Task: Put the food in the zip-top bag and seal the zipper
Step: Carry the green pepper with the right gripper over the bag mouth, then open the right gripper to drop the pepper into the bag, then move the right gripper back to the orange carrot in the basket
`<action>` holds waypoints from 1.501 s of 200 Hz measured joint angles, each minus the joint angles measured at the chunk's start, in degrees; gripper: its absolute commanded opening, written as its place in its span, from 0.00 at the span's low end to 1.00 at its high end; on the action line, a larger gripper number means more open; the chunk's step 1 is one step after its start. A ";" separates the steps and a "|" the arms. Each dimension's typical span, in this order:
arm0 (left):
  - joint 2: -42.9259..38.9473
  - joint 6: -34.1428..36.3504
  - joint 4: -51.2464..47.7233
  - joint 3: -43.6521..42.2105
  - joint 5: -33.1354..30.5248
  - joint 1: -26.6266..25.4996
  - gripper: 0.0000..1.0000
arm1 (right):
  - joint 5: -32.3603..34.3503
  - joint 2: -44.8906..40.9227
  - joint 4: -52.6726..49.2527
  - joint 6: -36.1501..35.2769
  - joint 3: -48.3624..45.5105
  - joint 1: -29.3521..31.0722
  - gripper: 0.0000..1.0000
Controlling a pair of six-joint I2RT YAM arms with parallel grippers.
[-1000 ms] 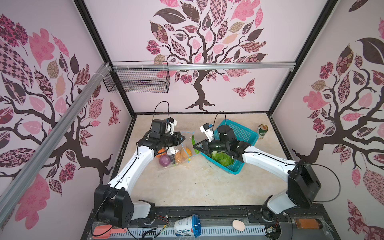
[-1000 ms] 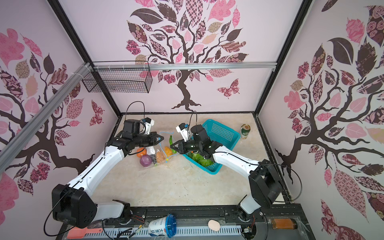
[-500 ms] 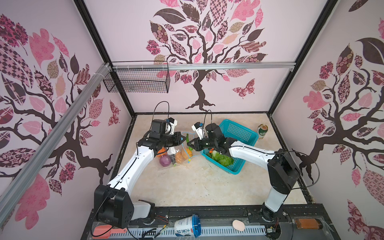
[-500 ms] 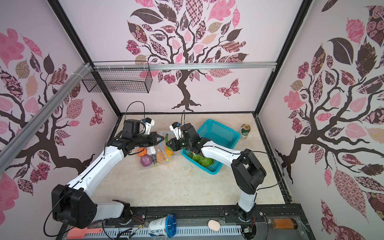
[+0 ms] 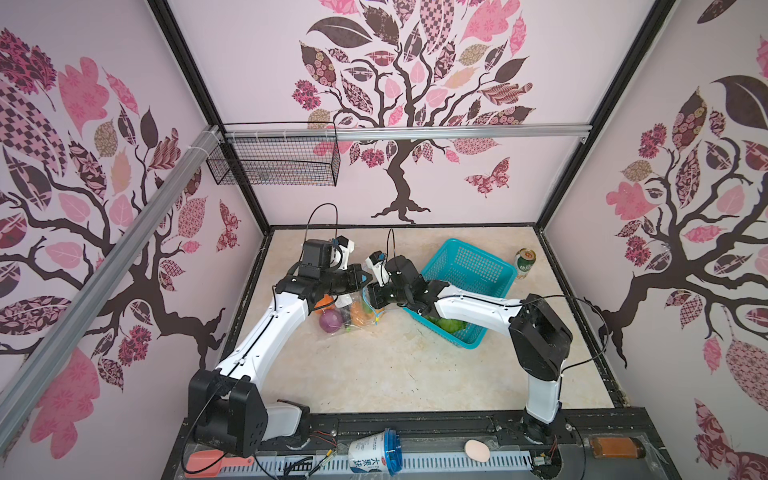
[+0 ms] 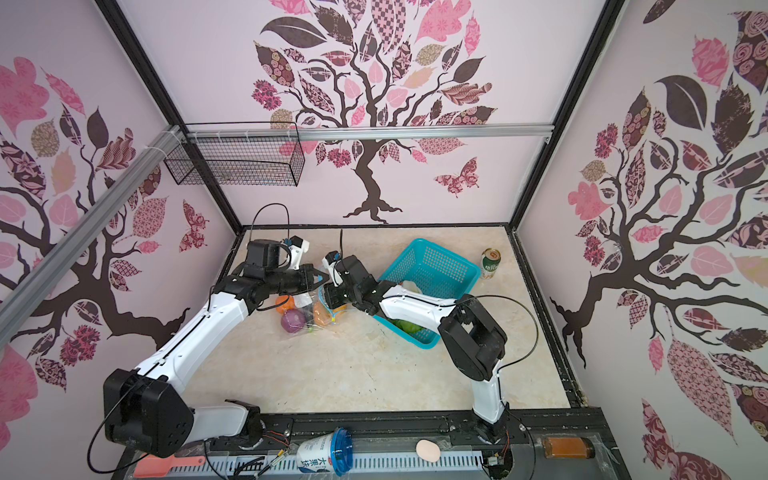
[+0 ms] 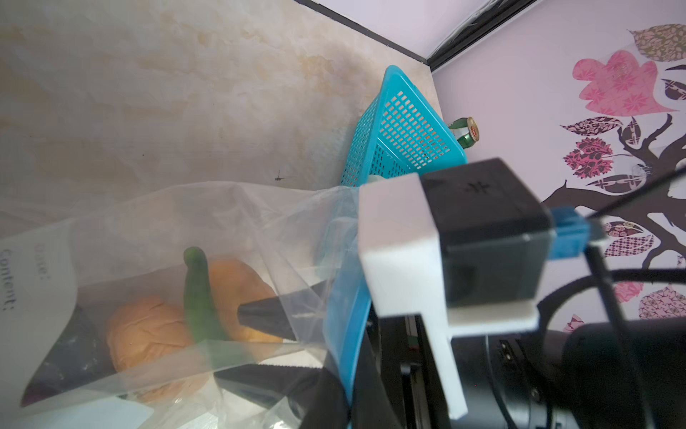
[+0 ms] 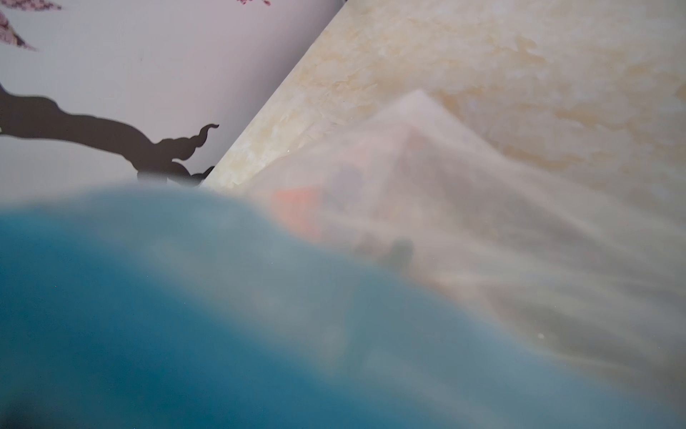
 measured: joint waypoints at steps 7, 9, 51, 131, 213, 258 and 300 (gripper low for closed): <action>0.00 -0.07 0.11 -0.02 0.07 0.00 0.00 | 0.33 -0.11 -0.37 -0.09 0.00 -0.07 0.43; 0.00 -0.09 0.15 -0.04 0.09 0.00 0.00 | 0.46 -0.13 -0.52 0.04 0.00 -0.07 0.43; 0.00 -0.48 0.76 -0.04 0.70 0.13 0.00 | 2.08 -5.07 -4.13 -0.92 -1.84 0.00 0.50; -0.09 -0.68 1.09 -0.15 0.26 0.42 0.00 | 13.18 -24.39 -13.00 -4.33 -6.25 -2.14 0.51; -0.11 -0.68 1.46 -0.59 -1.40 0.46 0.00 | 16.57 -24.46 -20.04 0.11 -14.47 -9.55 0.27; -0.20 -0.68 1.46 -0.59 -1.70 0.46 0.00 | 13.77 -18.95 -18.95 3.54 -15.10 -9.62 0.26; -0.33 -0.66 1.46 -0.59 -1.81 0.46 0.00 | 11.93 -16.52 -18.23 5.95 -17.68 -11.67 0.27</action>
